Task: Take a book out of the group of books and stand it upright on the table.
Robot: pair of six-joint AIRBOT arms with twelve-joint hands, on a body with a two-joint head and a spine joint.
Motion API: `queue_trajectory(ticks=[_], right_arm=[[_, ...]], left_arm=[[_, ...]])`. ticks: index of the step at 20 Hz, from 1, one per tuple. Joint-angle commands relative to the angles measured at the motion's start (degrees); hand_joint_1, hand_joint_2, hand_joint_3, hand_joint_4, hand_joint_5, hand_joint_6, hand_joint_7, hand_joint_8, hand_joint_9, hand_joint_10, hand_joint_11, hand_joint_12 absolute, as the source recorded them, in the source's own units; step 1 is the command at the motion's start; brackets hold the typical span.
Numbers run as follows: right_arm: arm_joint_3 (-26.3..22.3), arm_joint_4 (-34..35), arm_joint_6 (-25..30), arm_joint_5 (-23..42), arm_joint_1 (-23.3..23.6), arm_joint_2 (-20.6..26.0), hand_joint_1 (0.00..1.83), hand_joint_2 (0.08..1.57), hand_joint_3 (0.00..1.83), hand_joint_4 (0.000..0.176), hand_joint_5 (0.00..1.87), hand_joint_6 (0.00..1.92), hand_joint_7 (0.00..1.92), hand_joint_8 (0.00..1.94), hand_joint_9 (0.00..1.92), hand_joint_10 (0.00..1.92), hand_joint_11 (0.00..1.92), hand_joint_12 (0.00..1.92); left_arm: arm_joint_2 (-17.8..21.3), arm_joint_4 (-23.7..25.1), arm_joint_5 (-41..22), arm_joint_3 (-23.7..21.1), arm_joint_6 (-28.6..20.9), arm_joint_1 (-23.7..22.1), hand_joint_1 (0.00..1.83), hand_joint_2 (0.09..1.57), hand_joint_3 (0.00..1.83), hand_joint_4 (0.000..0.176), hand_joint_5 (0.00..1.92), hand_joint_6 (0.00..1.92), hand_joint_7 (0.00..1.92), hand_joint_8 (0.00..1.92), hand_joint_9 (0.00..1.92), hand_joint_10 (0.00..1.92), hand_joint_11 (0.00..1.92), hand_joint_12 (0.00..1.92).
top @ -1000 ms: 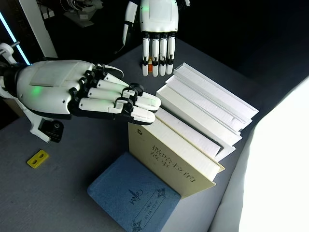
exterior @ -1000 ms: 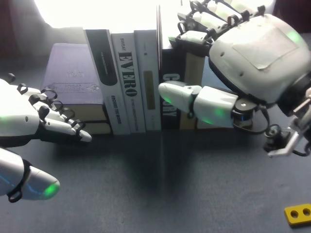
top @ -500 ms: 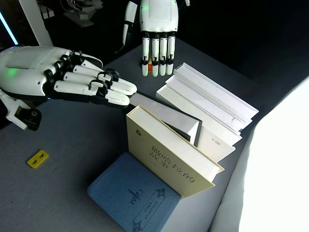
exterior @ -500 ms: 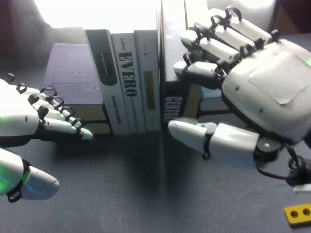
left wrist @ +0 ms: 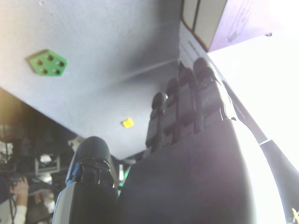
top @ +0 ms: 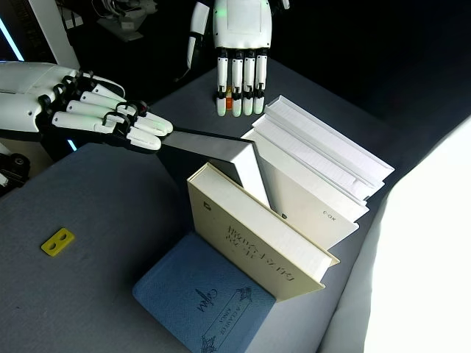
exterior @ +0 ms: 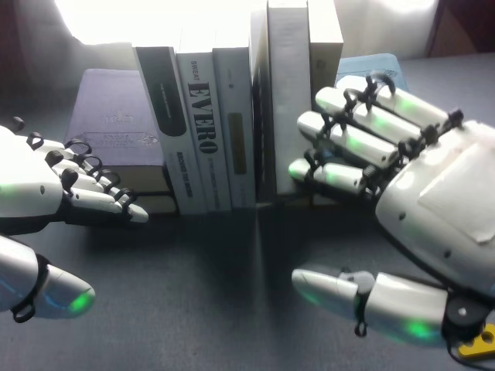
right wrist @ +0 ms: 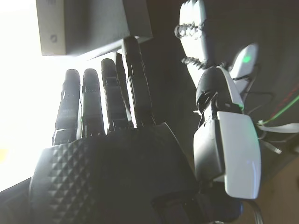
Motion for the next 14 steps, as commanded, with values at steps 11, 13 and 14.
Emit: queue_trajectory(ticks=[11,13,14], right_arm=[[4.3,0.7,-2.6,2.7,-5.4,-2.6,0.00,1.16,0.00,0.006,0.68,0.01,0.25,0.01,0.11,0.01,0.00,0.45],[6.7,-0.4,-2.8,3.2,-7.5,-4.7,0.00,1.17,0.00,0.000,0.66,0.00,0.28,0.01,0.14,0.01,0.00,0.39],[7.1,-0.7,-2.8,3.3,-8.0,-5.2,0.00,1.18,0.00,0.000,0.62,0.00,0.24,0.01,0.10,0.01,0.00,0.24]], left_arm=[[-0.2,0.5,4.1,0.0,-0.1,-0.5,0.00,1.32,0.00,0.047,0.08,0.01,0.11,0.01,0.10,0.01,0.00,0.32],[-0.2,0.5,4.1,0.1,-0.1,-0.5,0.00,1.32,0.00,0.047,0.09,0.01,0.13,0.01,0.12,0.01,0.00,0.37],[-0.2,0.5,4.1,0.1,-0.1,-0.5,0.00,1.32,0.00,0.046,0.10,0.01,0.13,0.00,0.11,0.00,0.00,0.35]])
